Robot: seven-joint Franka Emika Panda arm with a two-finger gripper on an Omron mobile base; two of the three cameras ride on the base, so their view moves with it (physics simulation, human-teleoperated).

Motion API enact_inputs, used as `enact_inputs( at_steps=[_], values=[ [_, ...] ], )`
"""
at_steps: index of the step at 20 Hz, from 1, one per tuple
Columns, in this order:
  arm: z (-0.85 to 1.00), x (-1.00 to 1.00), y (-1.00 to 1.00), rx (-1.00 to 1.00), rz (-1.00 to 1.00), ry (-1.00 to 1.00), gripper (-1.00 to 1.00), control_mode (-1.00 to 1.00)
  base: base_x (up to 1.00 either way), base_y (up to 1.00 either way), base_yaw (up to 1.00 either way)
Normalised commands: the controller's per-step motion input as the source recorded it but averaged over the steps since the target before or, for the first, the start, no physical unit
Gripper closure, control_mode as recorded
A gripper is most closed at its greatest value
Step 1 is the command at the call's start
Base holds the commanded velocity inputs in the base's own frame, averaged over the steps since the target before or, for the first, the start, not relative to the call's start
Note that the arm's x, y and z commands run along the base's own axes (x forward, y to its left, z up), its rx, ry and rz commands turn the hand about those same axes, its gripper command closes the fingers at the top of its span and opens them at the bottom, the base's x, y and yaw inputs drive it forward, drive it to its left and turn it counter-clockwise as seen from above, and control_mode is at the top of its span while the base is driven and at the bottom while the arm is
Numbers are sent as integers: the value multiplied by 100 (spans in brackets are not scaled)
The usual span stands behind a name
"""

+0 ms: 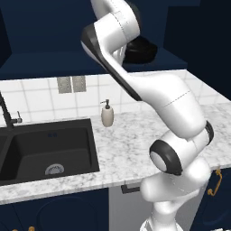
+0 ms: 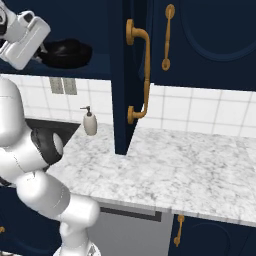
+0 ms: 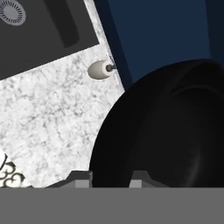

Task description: Pick up the bowls on the counter and stack them on top of one another in the open cabinet. Place the smaller bowl on top of the larger bowl.

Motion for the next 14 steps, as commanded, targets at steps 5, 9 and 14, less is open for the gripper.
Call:
enact_inputs(
  at_steps=[5, 9, 14],
  values=[
    [-30, 100, 0, -1, 1, 2, 100, -100, 0, 0, 0],
    [-52, 99, -5, -5, 8, 0, 100, -100, 0, 0, 0],
    [-29, 98, -14, -2, 9, 0, 100, -100, 0, 0, 0]
  ],
)
